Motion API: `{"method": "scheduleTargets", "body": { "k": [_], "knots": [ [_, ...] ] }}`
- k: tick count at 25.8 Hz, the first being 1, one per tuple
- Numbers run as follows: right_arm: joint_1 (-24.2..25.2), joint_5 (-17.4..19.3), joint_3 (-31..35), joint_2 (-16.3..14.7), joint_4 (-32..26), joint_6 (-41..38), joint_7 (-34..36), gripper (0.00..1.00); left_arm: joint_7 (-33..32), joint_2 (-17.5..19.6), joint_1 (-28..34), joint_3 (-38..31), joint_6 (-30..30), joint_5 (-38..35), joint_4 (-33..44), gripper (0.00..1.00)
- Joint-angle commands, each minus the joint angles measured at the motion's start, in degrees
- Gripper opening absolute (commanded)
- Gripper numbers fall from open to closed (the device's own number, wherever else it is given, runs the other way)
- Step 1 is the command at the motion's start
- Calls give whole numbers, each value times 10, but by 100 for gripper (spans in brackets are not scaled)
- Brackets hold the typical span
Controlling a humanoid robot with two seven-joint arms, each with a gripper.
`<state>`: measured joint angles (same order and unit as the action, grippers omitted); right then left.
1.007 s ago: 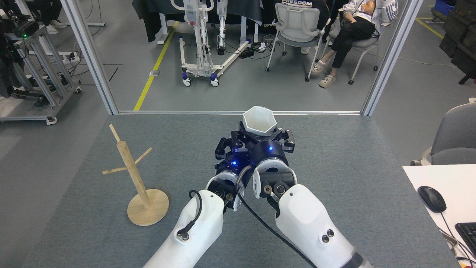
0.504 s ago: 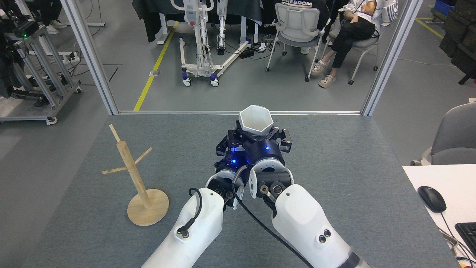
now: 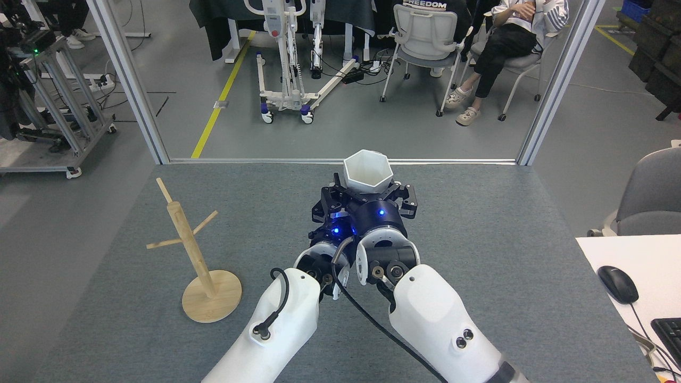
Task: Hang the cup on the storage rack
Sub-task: 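Close the left gripper on the cup's base below the right gripper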
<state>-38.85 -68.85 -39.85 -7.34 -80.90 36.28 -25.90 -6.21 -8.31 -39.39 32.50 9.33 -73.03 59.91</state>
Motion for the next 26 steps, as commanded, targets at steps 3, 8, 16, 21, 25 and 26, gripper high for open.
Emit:
{"method": "scheduleTargets", "body": {
  "k": [3,8,16,21,25,26],
  "knots": [
    [1,0,-1,-2,-1,-2,1,99,3,0,0,0,-19,-1,1,0],
    [6,0,-1,-4,-2,-2,1,99,7,0,1,0,-21,-1,3,0],
    [11,-1,-1,-22,-30,-2,1,99,8,0,4,1,-33,-3,16,0],
    [28,-1,1,-46,-76,-2,1,99,9,0,4,2,-41,-7,19,0],
    [49,-1,3,-61,-114,-2,0,99,16,0,4,2,-46,-7,19,0],
    [54,-1,3,-65,-121,-2,0,99,16,0,4,2,-46,-7,19,0]
  ]
}}
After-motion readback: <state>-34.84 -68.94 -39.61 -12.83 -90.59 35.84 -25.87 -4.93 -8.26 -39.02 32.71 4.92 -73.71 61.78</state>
